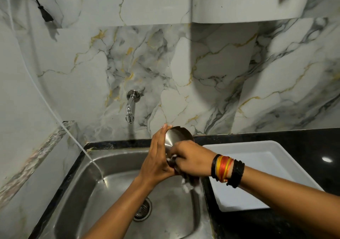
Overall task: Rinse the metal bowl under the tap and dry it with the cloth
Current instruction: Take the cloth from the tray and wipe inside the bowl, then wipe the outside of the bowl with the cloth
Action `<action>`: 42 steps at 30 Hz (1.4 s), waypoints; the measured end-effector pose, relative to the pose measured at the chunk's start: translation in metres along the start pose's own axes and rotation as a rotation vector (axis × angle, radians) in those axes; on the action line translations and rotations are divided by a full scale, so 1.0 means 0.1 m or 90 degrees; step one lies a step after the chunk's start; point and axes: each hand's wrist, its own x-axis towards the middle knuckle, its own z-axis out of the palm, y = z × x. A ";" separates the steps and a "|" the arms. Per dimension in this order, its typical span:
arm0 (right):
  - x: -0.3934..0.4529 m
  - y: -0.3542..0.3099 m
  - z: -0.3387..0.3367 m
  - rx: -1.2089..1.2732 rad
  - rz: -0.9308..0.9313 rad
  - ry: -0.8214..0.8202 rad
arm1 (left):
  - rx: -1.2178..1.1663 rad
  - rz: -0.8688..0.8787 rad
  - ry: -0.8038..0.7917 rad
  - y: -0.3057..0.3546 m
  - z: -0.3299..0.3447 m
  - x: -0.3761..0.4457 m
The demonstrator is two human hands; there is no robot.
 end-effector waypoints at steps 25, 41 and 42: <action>0.08 0.33 0.23 0.723 0.108 0.390 | -0.394 -0.504 0.203 0.03 -0.16 0.28; 0.09 0.65 0.25 0.931 0.083 0.486 | -0.513 -0.508 0.196 -0.08 -0.37 0.20; 0.09 0.64 0.28 0.948 0.093 0.480 | -0.509 -0.511 0.184 -0.06 -0.38 0.23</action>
